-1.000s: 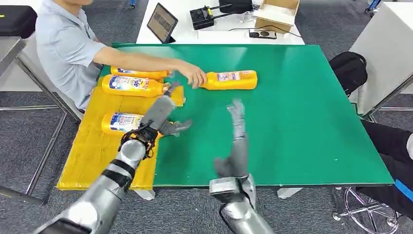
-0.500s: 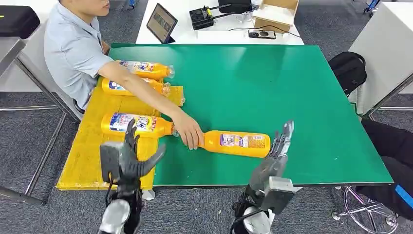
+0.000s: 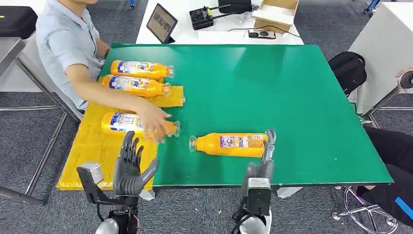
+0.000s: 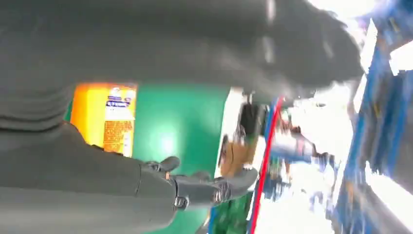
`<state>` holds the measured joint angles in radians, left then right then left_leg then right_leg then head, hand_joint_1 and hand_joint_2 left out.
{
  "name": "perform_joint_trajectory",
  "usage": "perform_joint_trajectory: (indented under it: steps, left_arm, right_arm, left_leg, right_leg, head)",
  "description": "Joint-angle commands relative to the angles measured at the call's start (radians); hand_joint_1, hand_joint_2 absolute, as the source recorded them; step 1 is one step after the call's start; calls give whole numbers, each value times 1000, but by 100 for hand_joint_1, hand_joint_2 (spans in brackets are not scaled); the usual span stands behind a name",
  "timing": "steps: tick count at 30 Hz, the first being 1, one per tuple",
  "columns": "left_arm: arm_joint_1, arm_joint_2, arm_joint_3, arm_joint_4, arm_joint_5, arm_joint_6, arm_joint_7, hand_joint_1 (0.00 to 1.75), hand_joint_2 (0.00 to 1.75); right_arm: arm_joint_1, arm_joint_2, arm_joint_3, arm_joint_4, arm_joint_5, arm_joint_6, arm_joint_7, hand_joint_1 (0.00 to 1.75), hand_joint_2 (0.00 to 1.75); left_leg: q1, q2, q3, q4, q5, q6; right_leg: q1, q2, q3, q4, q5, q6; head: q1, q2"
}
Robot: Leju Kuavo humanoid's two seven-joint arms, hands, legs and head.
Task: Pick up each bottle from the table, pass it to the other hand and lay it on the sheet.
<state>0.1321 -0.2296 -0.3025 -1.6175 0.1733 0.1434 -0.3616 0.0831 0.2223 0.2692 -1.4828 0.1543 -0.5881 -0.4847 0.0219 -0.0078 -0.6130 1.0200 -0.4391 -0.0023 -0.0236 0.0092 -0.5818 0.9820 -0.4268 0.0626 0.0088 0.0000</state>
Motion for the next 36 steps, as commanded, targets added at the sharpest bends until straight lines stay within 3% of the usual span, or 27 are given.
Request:
perform_joint_trajectory:
  steps: [1,3,6,11,21,26,31,36]
  left_arm:
    - [24,122,-118,91,93,-184,73,0,175]
    - [21,129,-128,117,149,-232,88,0,175]
    - [23,107,-117,150,212,-232,105,0,175]
    - [28,96,-155,125,61,-77,81,0,175]
    - [29,100,-157,117,58,-70,82,0,175]
    - [23,129,-166,106,20,-68,103,0,175]
    - [-2,109,-129,111,-43,-58,116,0,175]
    - [-20,90,-114,105,-127,-17,89,0,175]
  right_arm:
    - [-204,-130,-266,331,341,5,96,0,175]
    - [-265,-165,-253,426,457,-21,109,0,175]
    - [-328,-185,-250,491,479,1,122,0,175]
    - [-344,-244,-251,474,524,28,177,0,175]
    - [-352,-253,-254,479,526,55,189,0,175]
    - [-466,-273,-215,677,599,129,259,0,175]
    - [-633,-214,-156,940,609,237,272,0,175]
    - [-664,-190,-119,994,624,264,292,0,175]
  left_leg:
    - [-1,0,8,-5,1,2]
    - [-1,3,9,-5,1,2]
    - [-1,3,7,-4,0,2]
    - [-1,1,6,-2,0,2]
    - [0,1,4,-1,0,2]
    - [-1,2,3,-1,0,1]
    - [-1,6,4,-1,0,1]
    - [0,5,9,-1,1,1]
  right_leg:
    - [0,-1,9,-6,1,-3]
    - [0,2,9,-6,2,-3]
    - [0,1,6,-4,2,-3]
    - [0,-1,6,-2,0,-3]
    - [1,-1,5,-1,0,-3]
    - [0,1,3,-1,1,-1]
    - [0,5,2,-1,2,-2]
    - [1,2,7,-1,2,-2]
  head:
    - [0,0]
    - [0,0]
    - [0,0]
    - [0,0]
    - [0,0]
    - [0,0]
    - [0,0]
    - [0,0]
